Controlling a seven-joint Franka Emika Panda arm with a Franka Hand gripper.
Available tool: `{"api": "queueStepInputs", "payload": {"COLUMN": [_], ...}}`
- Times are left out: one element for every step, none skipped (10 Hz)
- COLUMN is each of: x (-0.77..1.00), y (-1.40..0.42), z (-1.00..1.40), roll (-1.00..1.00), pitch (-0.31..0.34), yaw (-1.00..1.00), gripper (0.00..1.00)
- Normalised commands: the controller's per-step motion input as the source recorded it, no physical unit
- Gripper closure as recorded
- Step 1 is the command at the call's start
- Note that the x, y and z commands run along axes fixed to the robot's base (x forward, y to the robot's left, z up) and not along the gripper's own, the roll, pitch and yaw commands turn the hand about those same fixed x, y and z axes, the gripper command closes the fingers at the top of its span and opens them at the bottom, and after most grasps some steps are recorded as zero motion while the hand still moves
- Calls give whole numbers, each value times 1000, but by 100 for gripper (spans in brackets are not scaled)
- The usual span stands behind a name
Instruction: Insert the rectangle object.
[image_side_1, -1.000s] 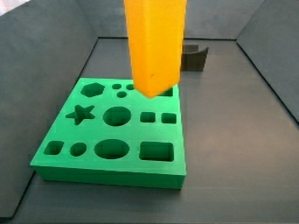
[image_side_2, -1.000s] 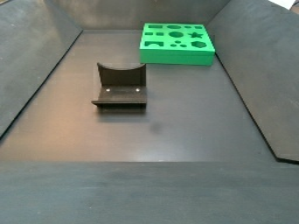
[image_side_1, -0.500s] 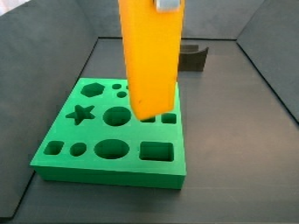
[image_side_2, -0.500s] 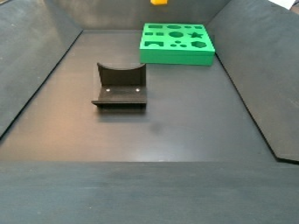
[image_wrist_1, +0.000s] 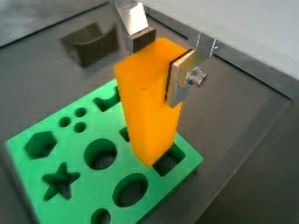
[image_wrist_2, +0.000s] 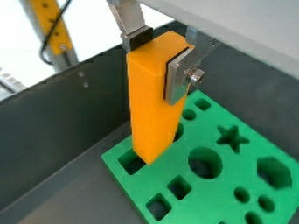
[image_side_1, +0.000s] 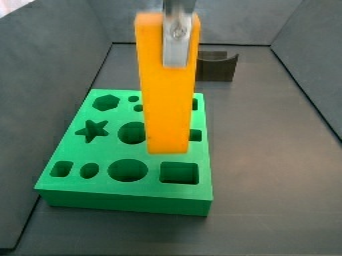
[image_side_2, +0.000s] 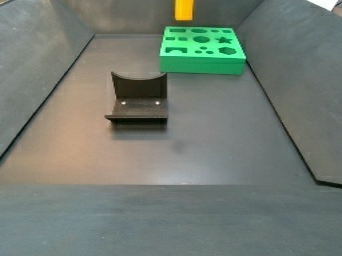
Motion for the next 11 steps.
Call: {"api": "queueStepInputs", "payload": {"x": [517,480,343,0,0,0,-66,-37,0,46,63], "y": [-317,-329,-260,-20,-26,-23,-6,-74,-171,-229,-223], "z": [-277,-211,-177,-151,-191,-209,-209,-186,-183,-166,-157], "roll": [163,254,209,140,166,124,93,43,16,23,19], "pitch": [43,97,80,13,0,9,0,0,9,34,37], "yaw": [-323,-257,-223,0,0,0,0,0,0,60,77], "gripper": [100,100,100,100,100,100,100,100,100,100,100]}}
